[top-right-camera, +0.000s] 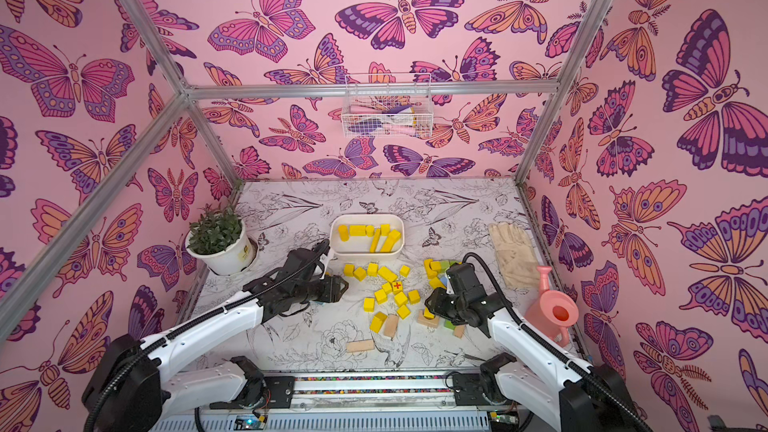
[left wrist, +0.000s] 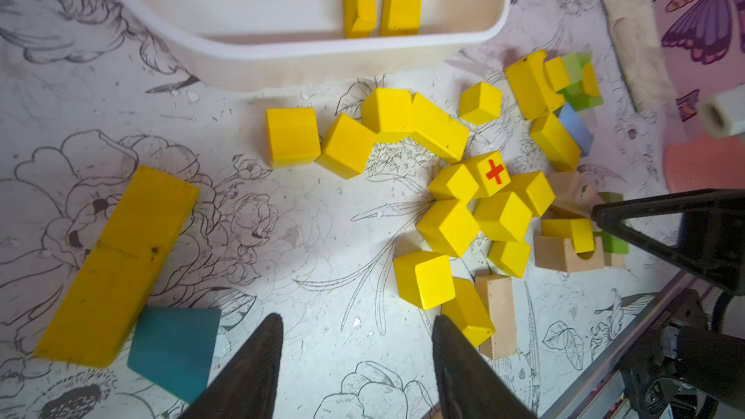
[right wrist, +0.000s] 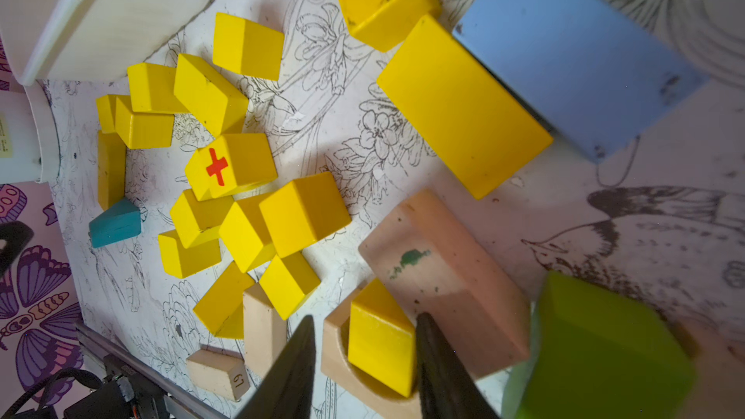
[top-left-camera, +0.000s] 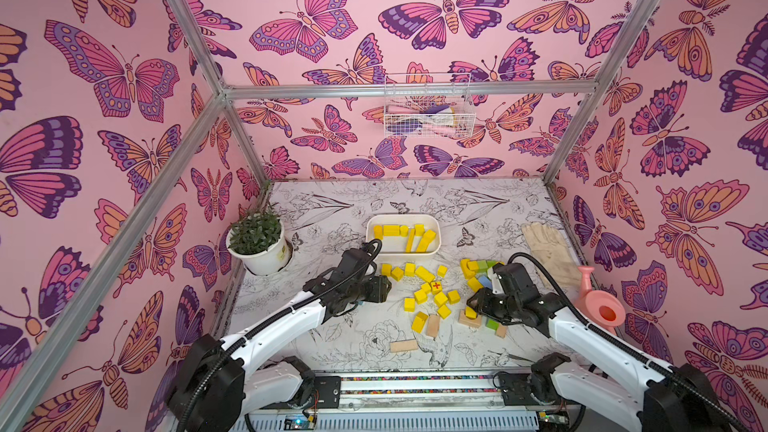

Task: Pick out the yellow building blocks
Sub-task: Place the building block in the storage box, then pick up the building block from the center of the board.

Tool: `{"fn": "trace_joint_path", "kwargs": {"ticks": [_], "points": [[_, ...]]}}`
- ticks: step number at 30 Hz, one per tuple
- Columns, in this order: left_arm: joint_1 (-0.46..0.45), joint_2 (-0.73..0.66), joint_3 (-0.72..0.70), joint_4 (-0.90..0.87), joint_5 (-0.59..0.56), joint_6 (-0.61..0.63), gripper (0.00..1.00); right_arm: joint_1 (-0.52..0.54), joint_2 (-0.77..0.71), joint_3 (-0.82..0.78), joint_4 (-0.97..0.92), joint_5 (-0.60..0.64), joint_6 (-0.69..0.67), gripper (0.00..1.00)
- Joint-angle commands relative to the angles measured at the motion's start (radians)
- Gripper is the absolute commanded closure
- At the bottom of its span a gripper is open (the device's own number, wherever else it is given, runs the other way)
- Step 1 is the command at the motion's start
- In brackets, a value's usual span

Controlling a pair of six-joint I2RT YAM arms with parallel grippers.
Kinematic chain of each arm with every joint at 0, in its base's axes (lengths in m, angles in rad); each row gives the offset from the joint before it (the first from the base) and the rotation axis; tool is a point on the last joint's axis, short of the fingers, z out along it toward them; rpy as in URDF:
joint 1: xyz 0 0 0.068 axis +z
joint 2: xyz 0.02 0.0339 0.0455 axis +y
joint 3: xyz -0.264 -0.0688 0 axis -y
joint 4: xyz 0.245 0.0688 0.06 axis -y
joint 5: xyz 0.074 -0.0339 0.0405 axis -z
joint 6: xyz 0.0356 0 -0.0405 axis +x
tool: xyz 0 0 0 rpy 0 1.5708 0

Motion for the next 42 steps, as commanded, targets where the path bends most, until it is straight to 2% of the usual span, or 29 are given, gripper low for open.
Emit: {"fn": "trace_joint_path", "kwargs": {"ticks": [1, 9, 16, 32, 42], "points": [[0.010, -0.005, -0.022, 0.075, 0.005, -0.009, 0.40, 0.004, 0.004, 0.013, -0.061, 0.022, -0.010, 0.57], [0.022, 0.023, -0.015, 0.080, 0.026, -0.011, 0.40, 0.121, -0.037, 0.033, -0.140, 0.148, 0.059, 0.57], [0.031, 0.028, -0.015, 0.080, 0.035, -0.015, 0.40, 0.214, 0.004, 0.068, -0.167, 0.219, 0.093, 0.57], [0.057, 0.020, -0.031, 0.090, 0.056, -0.030, 0.40, 0.220, 0.121, 0.123, -0.195, 0.263, 0.102, 0.57], [0.064, 0.021, -0.034, 0.092, 0.061, -0.033, 0.40, 0.237, 0.147, 0.154, -0.254, 0.372, 0.166, 0.59]]}}
